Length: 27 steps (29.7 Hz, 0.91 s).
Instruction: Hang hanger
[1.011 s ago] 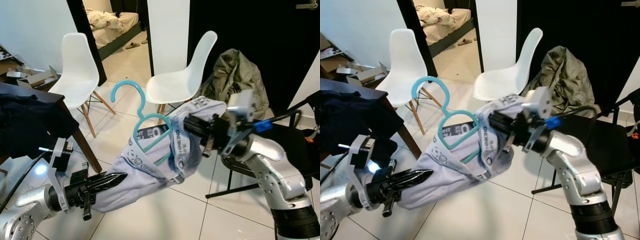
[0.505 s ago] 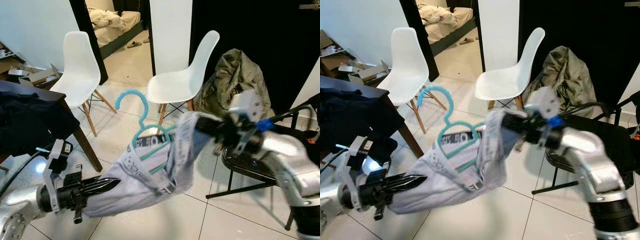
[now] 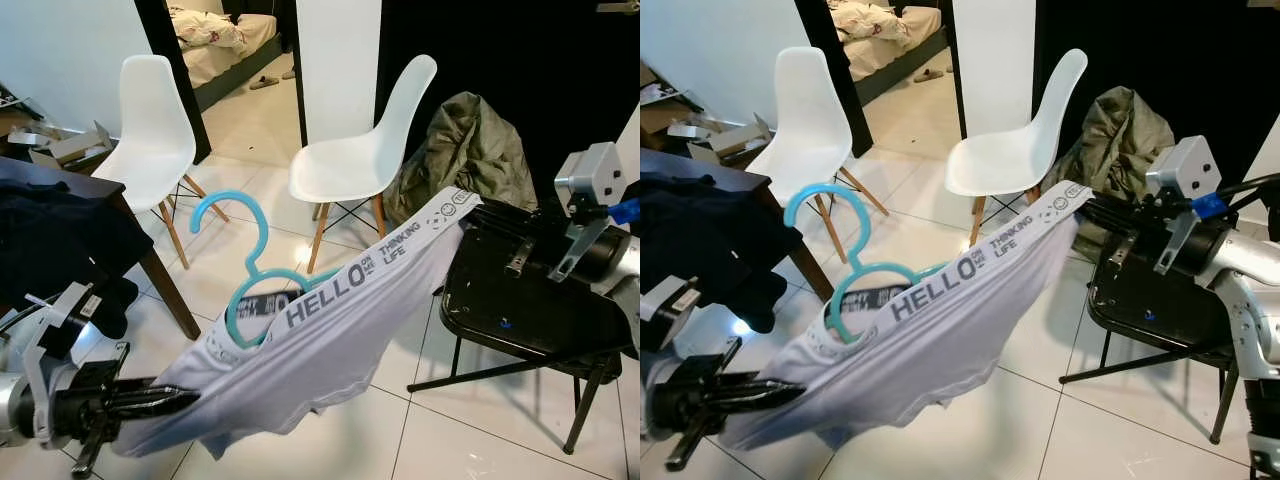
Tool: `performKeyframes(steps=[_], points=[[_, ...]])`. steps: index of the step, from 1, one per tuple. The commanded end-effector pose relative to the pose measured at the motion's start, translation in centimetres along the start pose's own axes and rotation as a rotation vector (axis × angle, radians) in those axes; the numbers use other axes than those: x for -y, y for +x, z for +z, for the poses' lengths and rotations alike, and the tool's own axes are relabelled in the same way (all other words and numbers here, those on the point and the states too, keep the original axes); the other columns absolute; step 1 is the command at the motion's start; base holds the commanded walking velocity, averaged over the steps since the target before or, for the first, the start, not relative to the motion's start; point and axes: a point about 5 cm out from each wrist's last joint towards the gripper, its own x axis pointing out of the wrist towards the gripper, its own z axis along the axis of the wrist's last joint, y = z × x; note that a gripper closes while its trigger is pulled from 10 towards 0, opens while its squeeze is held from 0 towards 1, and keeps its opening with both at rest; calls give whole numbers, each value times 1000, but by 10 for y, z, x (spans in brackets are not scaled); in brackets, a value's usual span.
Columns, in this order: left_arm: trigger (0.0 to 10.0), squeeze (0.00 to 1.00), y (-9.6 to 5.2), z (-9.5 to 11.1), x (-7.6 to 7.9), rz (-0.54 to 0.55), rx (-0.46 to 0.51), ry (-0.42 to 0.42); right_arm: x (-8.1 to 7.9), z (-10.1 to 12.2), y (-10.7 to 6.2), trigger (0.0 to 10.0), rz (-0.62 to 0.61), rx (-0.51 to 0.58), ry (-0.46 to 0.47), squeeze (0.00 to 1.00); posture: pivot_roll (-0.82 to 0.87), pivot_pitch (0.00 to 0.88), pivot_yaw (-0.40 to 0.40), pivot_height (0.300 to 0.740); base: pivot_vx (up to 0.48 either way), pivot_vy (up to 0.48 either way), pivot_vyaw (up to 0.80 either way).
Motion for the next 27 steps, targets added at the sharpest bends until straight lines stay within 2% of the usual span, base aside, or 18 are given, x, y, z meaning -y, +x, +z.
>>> performKeyframes(steps=[1,3,6,8,9,11,13,18,23,25,27], points=[[10000,0,0,4,1,-51,-54,7,-15,4,13,0,107,42,32,0,-7,82,67,740,0,0,0],[10000,0,1,8,-1,-68,-53,15,-25,6,22,0,179,82,57,0,-8,81,68,740,0,0,0],[10000,0,3,9,-3,-72,-52,24,-31,9,27,0,217,107,68,0,-11,79,67,740,0,0,0],[10000,0,7,10,-8,-72,-42,41,-44,16,37,0,286,150,85,0,-16,77,68,740,0,0,0],[10000,0,7,10,-8,-72,-42,41,-44,16,37,0,286,150,85,0,-16,77,68,740,0,0,0],[10000,0,12,11,-13,-64,-19,58,-56,22,43,0,349,187,101,0,-17,76,69,740,0,0,0],[10000,0,15,10,-15,-55,-12,67,-61,24,45,0,372,198,100,0,-23,73,70,740,0,0,0],[10000,0,17,9,-20,-32,-8,86,-63,30,46,0,382,220,104,0,-25,72,71,740,0,0,0],[10000,0,22,5,-33,72,9,131,-60,46,46,0,371,282,107,0,-26,69,72,740,0,0,0],[10000,0,22,5,-33,72,9,131,-60,46,46,0,371,282,107,0,-26,69,72,740,0,0,0],[10000,0,26,2,-38,109,10,142,-64,55,47,0,380,332,118,0,-25,68,75,740,0,0,0]])
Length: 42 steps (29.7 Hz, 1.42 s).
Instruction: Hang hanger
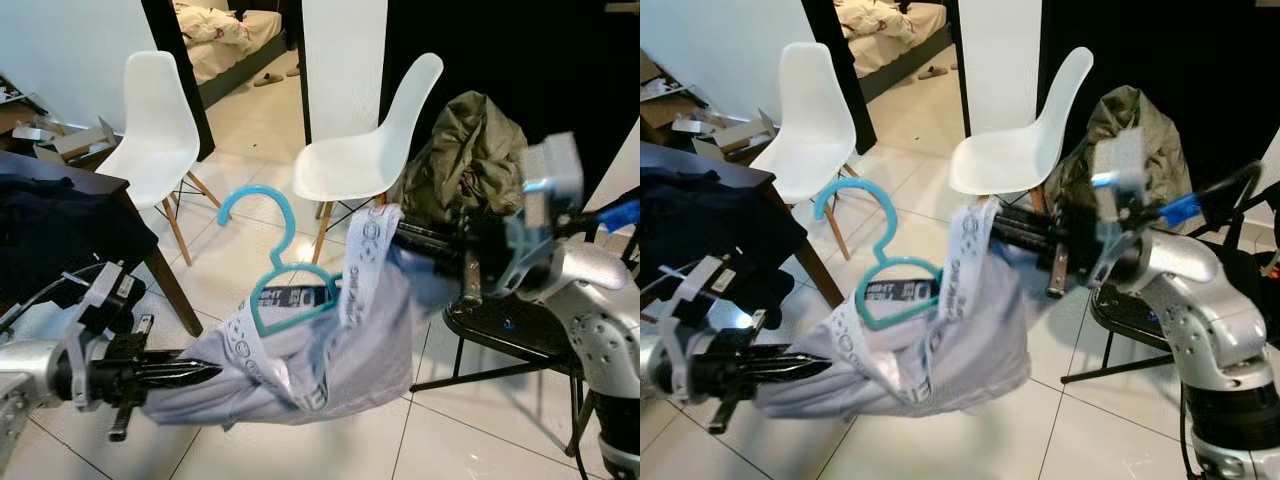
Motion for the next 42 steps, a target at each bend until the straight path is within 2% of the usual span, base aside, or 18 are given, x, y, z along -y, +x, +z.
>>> performKeyframes(steps=[1,7,15,18,19,20,22,23,30,33,34,35,38,41,42], points=[[10000,0,3,-6,-2,19,-17,-2,-6,12,7,0,36,56,-16,0,-25,68,75,740,0,0,0],[10000,0,6,-10,2,-2,-19,-18,-10,18,9,0,37,94,-5,0,-26,72,77,740,0,0,0],[10000,0,11,-12,3,-9,-13,-17,-19,10,16,0,72,89,41,0,-26,73,76,740,0,0,0],[10000,0,14,-12,2,-8,-3,-13,-33,-22,20,0,116,-100,16,0,-30,75,76,740,0,0,0],[10000,0,14,-12,2,-7,-2,-12,-36,-29,21,2235,117,-139,14,0,-29,76,76,740,0,0,0],[10000,0,14,-12,2,-6,-1,-10,-36,-33,20,10000,111,-159,37,0,-29,76,76,740,0,0,0],[10000,0,15,-13,2,-4,0,-9,-36,-36,19,10000,102,-170,70,0,-29,76,76,740,0,0,0],[10000,0,15,-13,2,-2,0,-9,-35,-35,18,10000,96,-172,73,1000,-29,78,77,740,0,0,0],[10000,0,14,-13,1,13,1,-1,-33,-34,10,10000,83,-190,70,1000,-31,78,75,740,0,0,0],[10000,0,14,-13,-6,84,-11,42,-29,-35,-10,10000,63,-279,38,1000,-29,78,72,740,0,0,0],[10000,0,14,-13,-6,84,-11,42,-29,-35,-10,10000,63,-279,38,1000,-29,78,72,740,0,0,0],[10000,0,15,-15,-8,112,-24,64,-28,-36,-16,10000,57,-312,25,1000,-29,78,72,740,0,0,0],[10000,0,17,-17,-23,297,-16,146,-21,-44,-44,10000,-9,-461,-10,1000,-27,80,72,740,0,0,0],[10000,0,17,-17,-25,327,-11,156,-20,-45,-48,10000,-19,-488,-12,1000,-27,80,72,740,0,0,0],[10000,0,19,-19,-28,377,-10,185,-19,-48,-54,10000,-34,-532,-15,1000,-30,82,72,740,0,0,0]])
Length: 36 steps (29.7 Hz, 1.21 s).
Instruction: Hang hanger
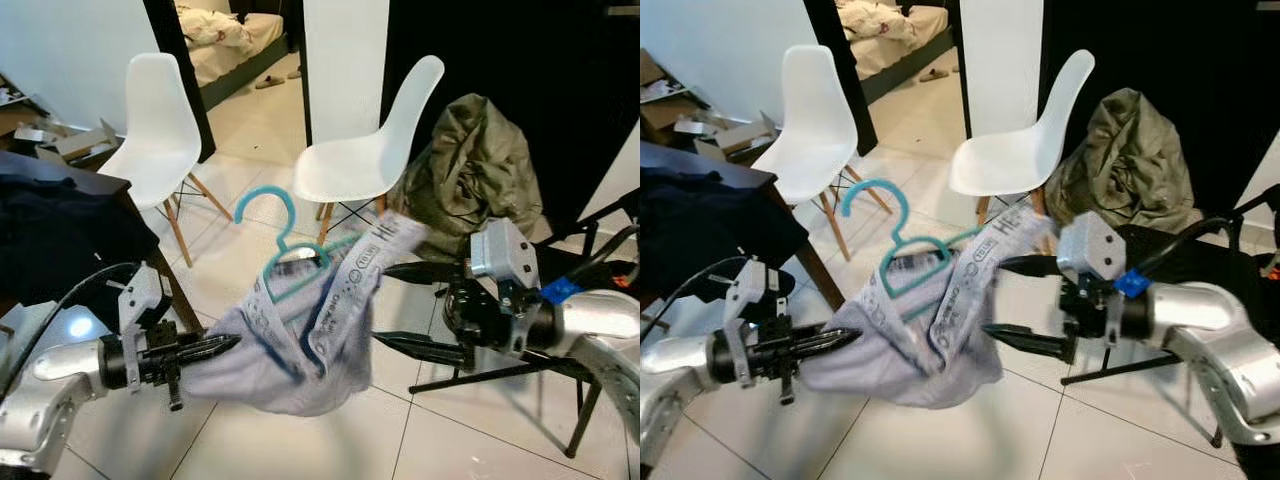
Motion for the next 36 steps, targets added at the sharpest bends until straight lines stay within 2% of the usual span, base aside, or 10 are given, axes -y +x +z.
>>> performKeyframes(steps=[1,3,7,13,19,20,21,22,30,36], points=[[10000,0,-4,0,-4,51,-6,28,0,-3,-2,10000,-6,-18,-8,1000,-30,82,72,740,0,0,0],[10000,0,4,-4,-8,213,19,109,3,-16,-10,10000,-44,-122,-15,1000,-32,84,71,740,0,0,0],[10000,0,12,-4,-8,306,58,140,6,-16,-10,10000,-76,-115,-21,1000,-32,83,70,740,0,0,0],[10000,0,20,-7,-3,353,69,211,17,-13,-5,10000,-170,-66,-45,1000,-30,84,70,740,0,0,0],[10000,0,25,-8,-1,389,82,285,51,-10,3,10000,-481,15,-1,1000,-24,79,66,740,0,0,0],[10000,0,26,-8,-1,395,88,290,62,-11,9,10000,-608,64,76,863,-21,79,66,740,0,0,0],[10000,0,26,-8,-1,395,88,290,62,-11,9,10000,-608,64,76,863,-21,79,66,740,0,0,0],[10000,0,27,-8,0,399,90,297,67,-13,12,10000,-670,96,131,0,-19,78,66,740,0,0,0],[10000,0,34,-2,1,432,141,325,70,-29,39,10000,-849,273,482,0,-24,76,61,740,0,0,0],[10000,0,41,1,5,411,172,318,64,-41,57,10000,-867,264,559,0,-23,72,65,740,0,0,0]])
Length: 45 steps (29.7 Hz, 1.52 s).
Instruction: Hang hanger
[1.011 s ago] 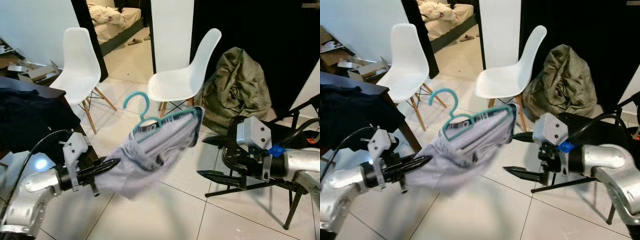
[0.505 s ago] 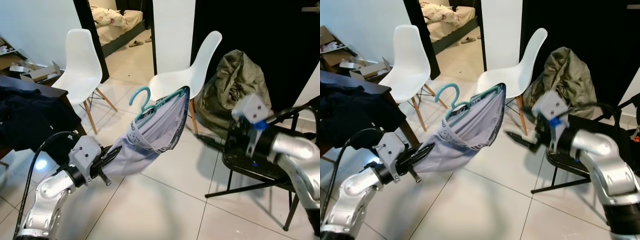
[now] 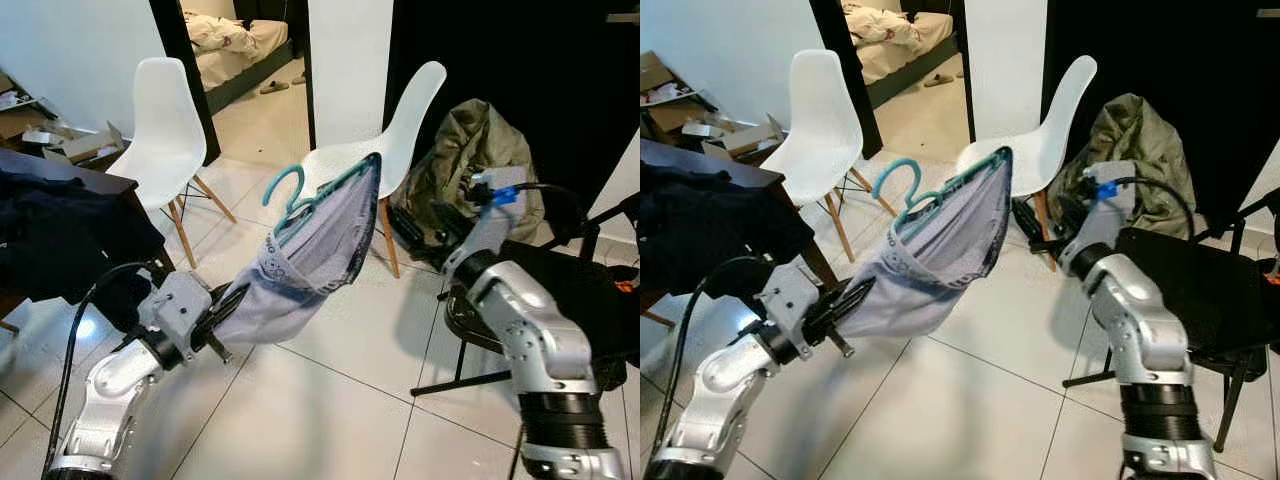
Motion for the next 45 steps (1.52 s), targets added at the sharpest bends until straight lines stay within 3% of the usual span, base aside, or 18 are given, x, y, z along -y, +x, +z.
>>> performKeyframes(steps=[1,4,12,25,26,45], points=[[10000,0,3,3,4,-8,26,-1,-2,-11,3,10000,-19,-27,32,0,-23,72,65,740,0,0,0],[10000,0,8,8,12,-33,56,-18,-8,-22,9,10000,-36,-41,62,0,-16,72,72,740,0,0,0],[10000,0,11,12,18,-47,78,-33,-8,-20,14,10000,-51,-31,56,0,-11,74,71,740,0,0,0],[10000,0,11,17,29,-65,96,-51,5,-16,16,10000,-124,-10,41,0,0,78,69,740,0,0,0],[10000,0,11,17,30,-68,95,-53,7,-15,16,0,-132,-3,35,0,0,78,66,740,0,0,0],[10000,0,13,22,34,-75,109,-59,14,-11,14,0,-149,27,-10,0,2,75,65,740,0,0,0]])
